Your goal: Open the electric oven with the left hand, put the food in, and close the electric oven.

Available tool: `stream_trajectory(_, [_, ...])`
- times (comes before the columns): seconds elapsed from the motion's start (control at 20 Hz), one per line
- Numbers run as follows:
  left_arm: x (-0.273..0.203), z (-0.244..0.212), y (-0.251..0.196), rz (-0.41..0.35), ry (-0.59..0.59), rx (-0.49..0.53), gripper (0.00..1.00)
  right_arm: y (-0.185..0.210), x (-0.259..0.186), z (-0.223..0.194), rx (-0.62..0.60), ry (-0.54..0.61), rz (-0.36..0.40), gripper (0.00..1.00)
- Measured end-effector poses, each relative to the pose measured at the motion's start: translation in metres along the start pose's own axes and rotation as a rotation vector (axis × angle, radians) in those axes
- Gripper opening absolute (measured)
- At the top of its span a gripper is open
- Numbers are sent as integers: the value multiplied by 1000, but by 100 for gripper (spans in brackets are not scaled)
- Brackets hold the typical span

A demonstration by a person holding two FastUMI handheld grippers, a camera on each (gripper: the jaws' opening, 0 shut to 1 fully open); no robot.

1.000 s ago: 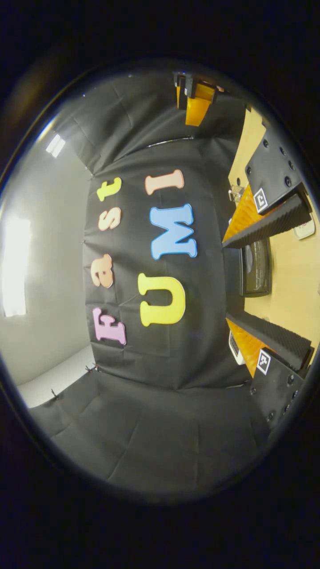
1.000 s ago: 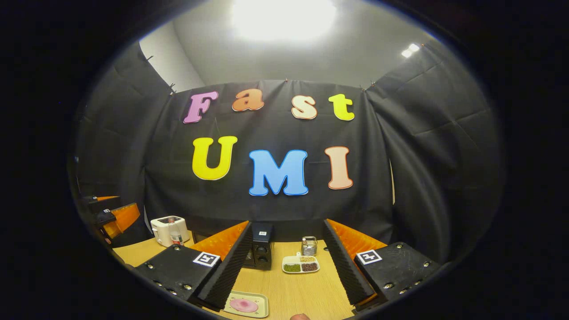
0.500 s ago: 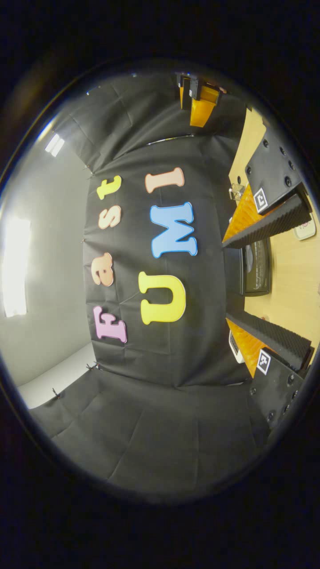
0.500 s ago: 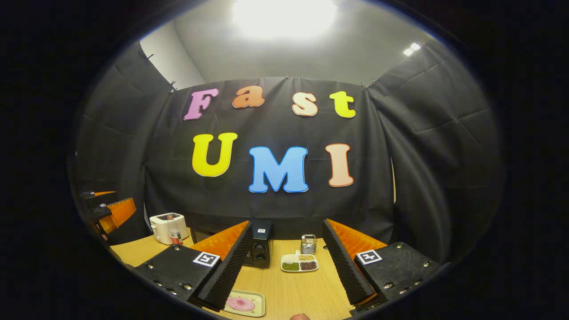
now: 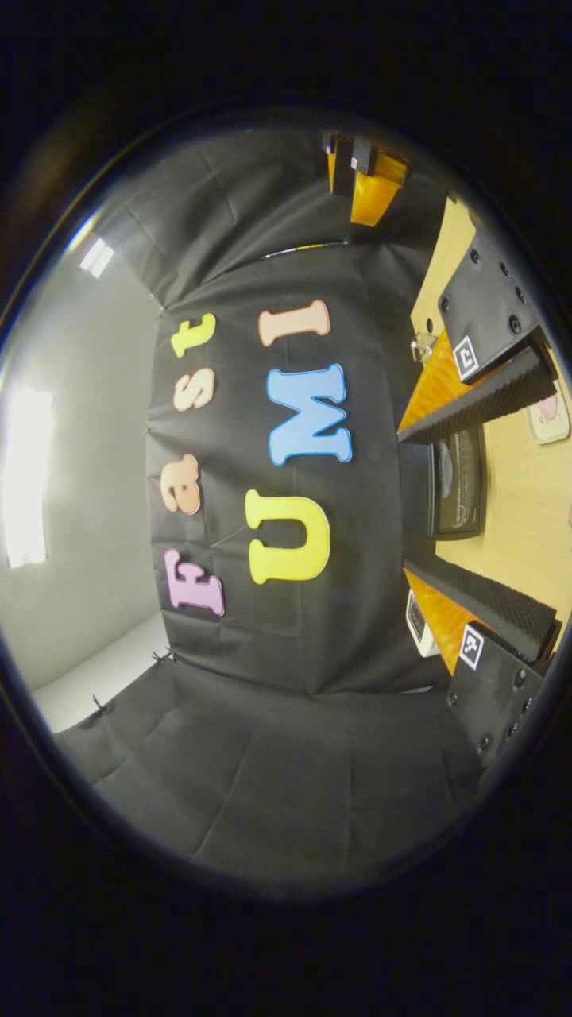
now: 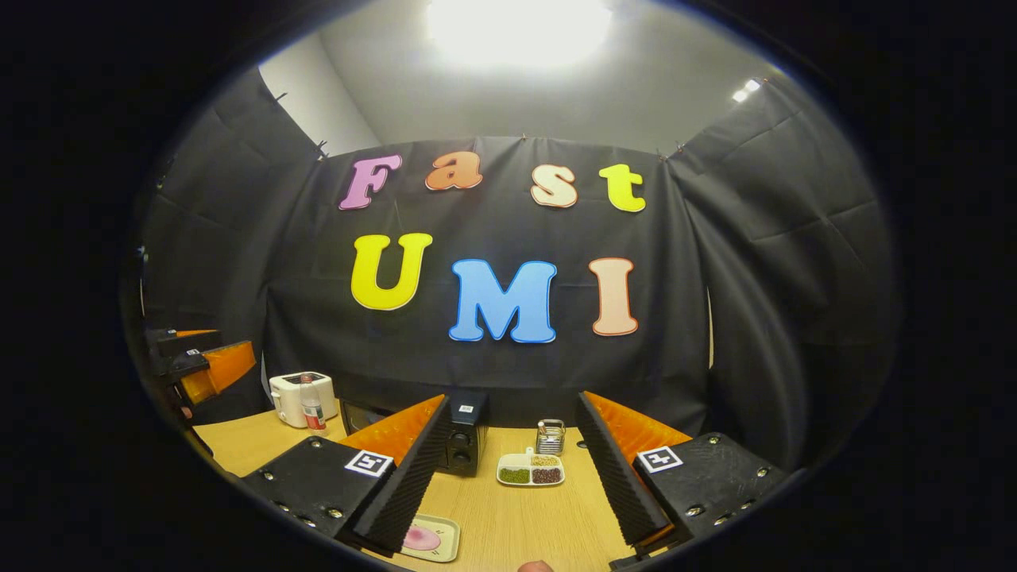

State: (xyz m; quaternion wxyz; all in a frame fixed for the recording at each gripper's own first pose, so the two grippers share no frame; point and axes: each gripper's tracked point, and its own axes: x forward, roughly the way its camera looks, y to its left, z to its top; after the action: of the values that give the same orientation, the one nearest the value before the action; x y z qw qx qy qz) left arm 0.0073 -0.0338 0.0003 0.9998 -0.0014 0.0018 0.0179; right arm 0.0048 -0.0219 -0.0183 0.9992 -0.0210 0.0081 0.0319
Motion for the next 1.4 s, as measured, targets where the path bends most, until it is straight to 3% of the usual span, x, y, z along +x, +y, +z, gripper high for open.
stream_trajectory(0.2, [11,-6,-14,15,17,24,95,-3,-3,-10,10,12,52,96])
stream_trajectory(0.5, [50,-10,-24,21,29,11,100,-13,-6,-18,19,15,64,96])
stream_trajectory(0.9, [146,-45,-43,-65,59,19,100,-16,15,-16,24,20,-31,96])
stream_trajectory(1.3, [228,-110,-49,-133,152,16,100,-11,38,-17,-17,43,-147,96])
stream_trajectory(1.35, [236,-121,-51,-140,166,14,91,-11,39,-18,-26,47,-162,96])
stream_trajectory(1.4, [244,-131,-51,-145,182,13,100,-11,40,-19,-34,54,-176,96])
